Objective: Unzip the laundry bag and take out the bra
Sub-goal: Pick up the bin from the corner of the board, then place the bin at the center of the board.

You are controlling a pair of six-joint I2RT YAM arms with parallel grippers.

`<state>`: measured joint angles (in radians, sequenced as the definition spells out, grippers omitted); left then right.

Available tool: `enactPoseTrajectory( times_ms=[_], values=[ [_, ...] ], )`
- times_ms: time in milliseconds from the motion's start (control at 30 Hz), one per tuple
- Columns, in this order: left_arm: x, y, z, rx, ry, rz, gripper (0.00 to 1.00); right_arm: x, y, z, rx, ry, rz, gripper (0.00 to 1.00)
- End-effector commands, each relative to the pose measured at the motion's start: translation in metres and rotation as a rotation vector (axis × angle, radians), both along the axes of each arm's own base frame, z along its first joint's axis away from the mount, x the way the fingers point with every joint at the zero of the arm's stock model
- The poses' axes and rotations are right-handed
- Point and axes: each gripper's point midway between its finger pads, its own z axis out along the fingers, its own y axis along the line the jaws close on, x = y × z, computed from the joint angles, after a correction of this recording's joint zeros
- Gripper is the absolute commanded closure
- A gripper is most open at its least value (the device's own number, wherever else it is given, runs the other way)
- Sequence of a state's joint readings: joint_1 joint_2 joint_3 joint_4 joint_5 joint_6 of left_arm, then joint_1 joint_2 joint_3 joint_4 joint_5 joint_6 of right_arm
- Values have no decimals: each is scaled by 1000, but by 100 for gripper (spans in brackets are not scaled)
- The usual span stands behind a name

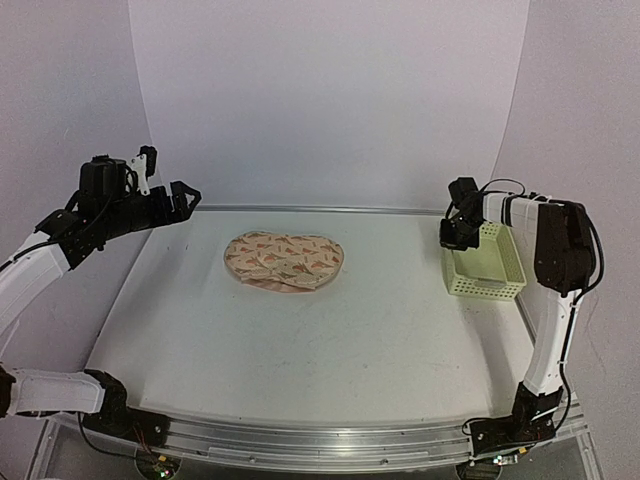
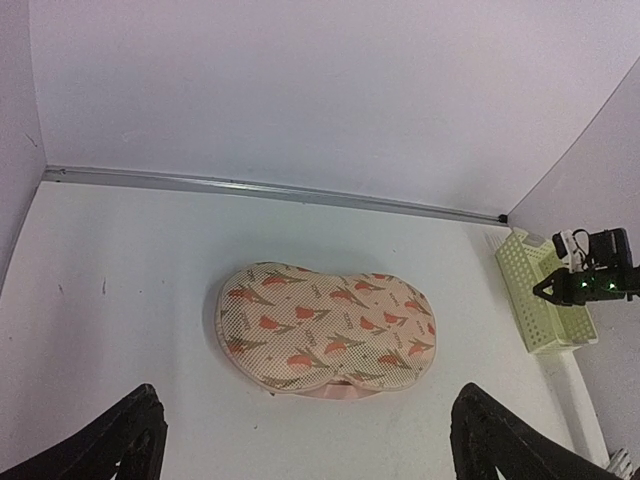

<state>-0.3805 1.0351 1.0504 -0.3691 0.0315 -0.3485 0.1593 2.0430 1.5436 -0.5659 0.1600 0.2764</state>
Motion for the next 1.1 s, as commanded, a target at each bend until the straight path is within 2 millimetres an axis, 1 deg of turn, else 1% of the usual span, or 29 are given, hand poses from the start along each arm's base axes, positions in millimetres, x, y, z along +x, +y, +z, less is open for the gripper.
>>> enactPoseTrajectory(
  times_ms=[0, 100, 200, 333, 500, 667, 833, 967, 1033, 1067],
  values=[
    [-2, 0, 9, -17, -25, -2, 0, 8, 7, 24, 22, -63, 24, 100],
    [-1, 0, 9, -13, -28, 0, 0, 4, 12, 28, 3, -66, 46, 100],
    [-1, 1, 9, -5, -29, 3, 0, -3, 21, 33, -17, -68, 72, 100],
    [0, 2, 8, 2, -30, 9, 0, -16, 40, 44, -25, -83, 113, 100],
    [1, 2, 5, 5, -24, 9, 0, -38, 68, 51, -15, -87, 164, 100],
    [3, 0, 5, 6, -21, 3, 0, -60, 107, 55, 4, -88, 239, 100],
    [5, -3, 3, 6, -14, -7, 0, -80, 148, 51, 26, -74, 320, 100],
    [7, -5, 1, 7, -8, -16, 0, -91, 182, 47, 29, -65, 378, 100],
    [7, -6, 1, 8, -7, -18, 0, -96, 196, 42, 35, -50, 398, 100],
    [7, -6, 2, 9, -8, -19, 0, -96, 205, 43, 39, -53, 409, 100]
  ],
)
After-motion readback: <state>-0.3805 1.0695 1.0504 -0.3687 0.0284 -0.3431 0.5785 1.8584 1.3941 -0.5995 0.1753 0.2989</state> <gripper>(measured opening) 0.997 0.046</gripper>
